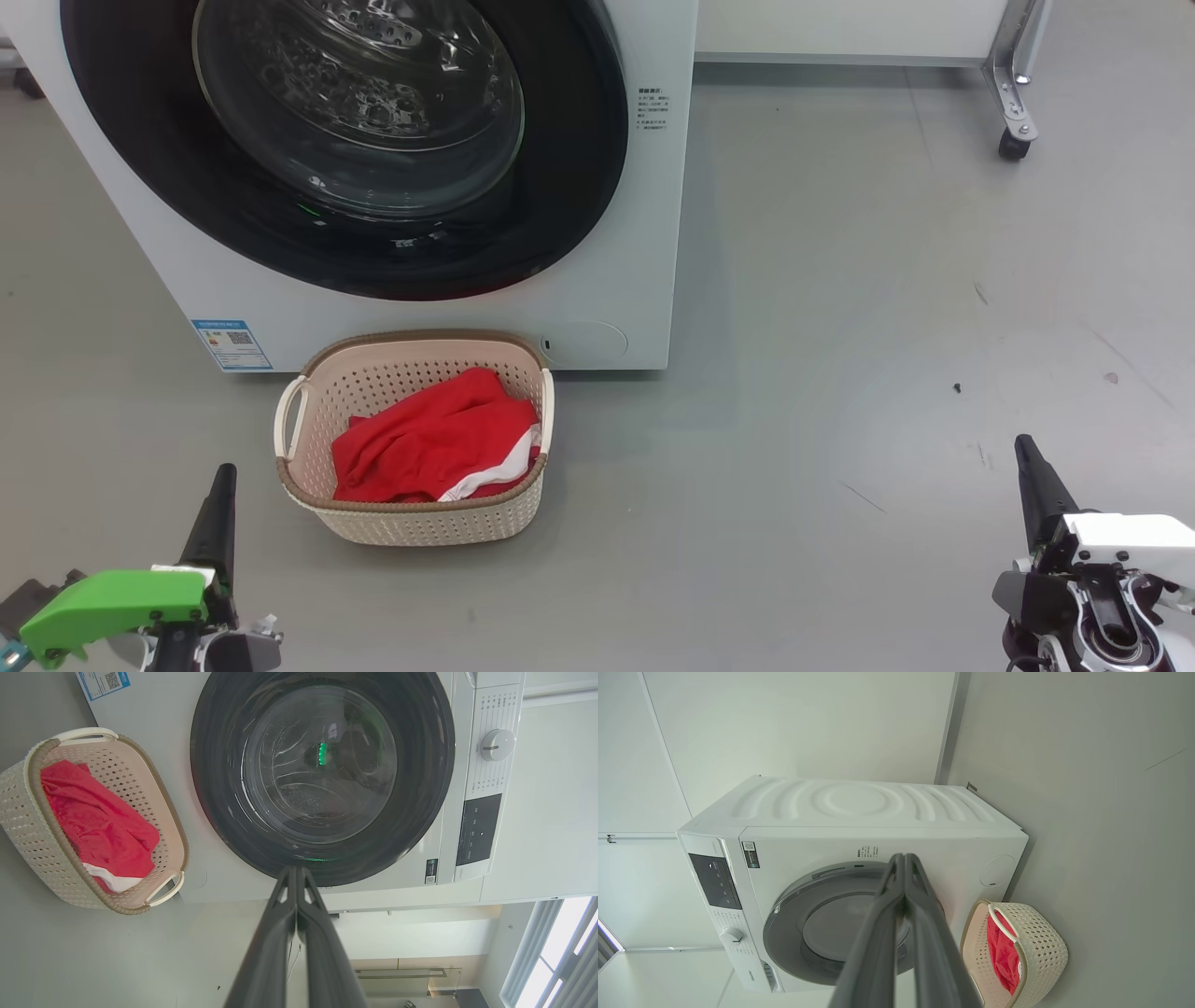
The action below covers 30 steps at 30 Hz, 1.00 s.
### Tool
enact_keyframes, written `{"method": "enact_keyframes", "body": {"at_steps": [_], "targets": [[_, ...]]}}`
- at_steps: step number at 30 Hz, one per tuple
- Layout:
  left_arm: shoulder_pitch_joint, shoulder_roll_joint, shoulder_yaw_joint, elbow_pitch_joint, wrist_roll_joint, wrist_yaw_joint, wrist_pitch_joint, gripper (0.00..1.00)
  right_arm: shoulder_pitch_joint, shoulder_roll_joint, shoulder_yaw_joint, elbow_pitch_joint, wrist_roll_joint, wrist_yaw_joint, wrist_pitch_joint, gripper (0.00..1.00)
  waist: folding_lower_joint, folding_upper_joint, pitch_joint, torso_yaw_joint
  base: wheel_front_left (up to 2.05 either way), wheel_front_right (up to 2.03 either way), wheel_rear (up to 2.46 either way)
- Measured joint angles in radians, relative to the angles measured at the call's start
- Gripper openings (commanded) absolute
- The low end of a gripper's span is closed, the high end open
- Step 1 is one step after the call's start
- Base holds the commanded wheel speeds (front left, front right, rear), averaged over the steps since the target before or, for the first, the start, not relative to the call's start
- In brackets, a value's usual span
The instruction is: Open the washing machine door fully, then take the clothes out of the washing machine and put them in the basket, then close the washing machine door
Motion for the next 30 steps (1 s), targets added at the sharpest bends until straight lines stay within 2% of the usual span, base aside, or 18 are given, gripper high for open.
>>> {"method": "enact_keyframes", "body": {"at_steps": [3, 30], "targets": [[0.000, 0.000, 0.002, 0.000, -0.017, 0.000, 0.006, 0.00, 0.000, -0.001, -0.006, 0.002, 0.030, 0.000, 0.008, 0.00, 0.0000, 0.0000, -0.002, 0.000, 0.00, 0.00, 0.00], [0.000, 0.000, 0.004, 0.000, -0.017, 0.000, 0.006, 0.00, -0.004, -0.001, -0.009, 0.009, 0.030, 0.003, 0.008, 0.00, 0.0000, 0.0000, -0.002, 0.000, 0.00, 0.00, 0.00]]}}
